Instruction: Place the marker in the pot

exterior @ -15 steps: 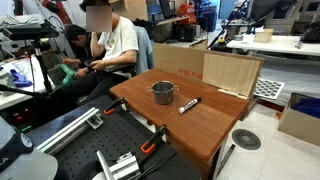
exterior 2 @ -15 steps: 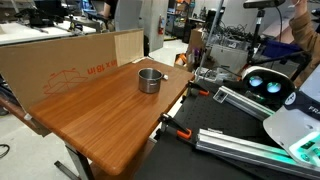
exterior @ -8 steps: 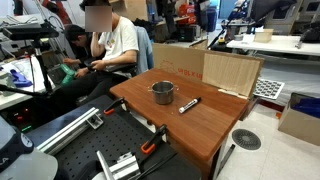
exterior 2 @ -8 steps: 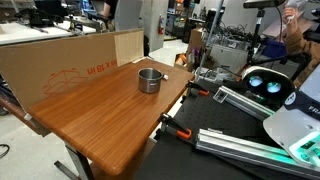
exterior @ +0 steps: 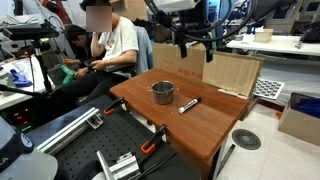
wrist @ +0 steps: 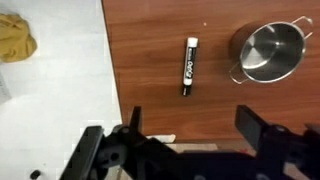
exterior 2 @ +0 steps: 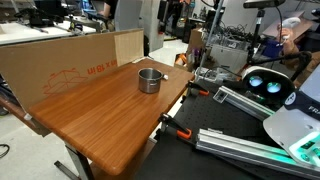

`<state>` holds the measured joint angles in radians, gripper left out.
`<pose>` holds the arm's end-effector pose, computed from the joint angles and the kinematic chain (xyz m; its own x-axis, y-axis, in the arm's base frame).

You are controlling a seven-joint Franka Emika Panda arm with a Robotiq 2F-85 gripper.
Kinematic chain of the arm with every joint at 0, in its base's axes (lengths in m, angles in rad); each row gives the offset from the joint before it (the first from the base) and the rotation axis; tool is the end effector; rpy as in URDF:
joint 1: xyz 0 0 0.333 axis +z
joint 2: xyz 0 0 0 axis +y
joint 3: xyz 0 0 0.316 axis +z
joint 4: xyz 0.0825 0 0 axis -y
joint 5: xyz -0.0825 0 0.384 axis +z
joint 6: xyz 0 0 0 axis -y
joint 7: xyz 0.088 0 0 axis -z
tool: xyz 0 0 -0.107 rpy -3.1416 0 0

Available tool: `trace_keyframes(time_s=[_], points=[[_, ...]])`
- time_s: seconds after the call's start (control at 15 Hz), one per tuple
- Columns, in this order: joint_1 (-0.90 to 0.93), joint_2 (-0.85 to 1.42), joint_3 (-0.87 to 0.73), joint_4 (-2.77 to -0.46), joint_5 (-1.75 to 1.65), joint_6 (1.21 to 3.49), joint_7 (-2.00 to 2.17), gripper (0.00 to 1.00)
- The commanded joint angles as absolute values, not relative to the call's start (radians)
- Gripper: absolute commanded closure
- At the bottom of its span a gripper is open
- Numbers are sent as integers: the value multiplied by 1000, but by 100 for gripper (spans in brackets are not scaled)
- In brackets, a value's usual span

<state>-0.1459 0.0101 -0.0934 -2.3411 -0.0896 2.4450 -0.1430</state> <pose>0.4996 -0.1220 0.3383 0.9963 -0.0270 0.0813 -0.0332 -0.9965 0.0769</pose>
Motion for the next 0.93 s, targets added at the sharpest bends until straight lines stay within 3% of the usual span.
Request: trace_keyframes(time_s=[0.0, 0.87], points=[[-142, 145, -92, -2253, 48, 2482, -284, 0], [-156, 525, -44, -1977, 51, 2321, -279, 0]])
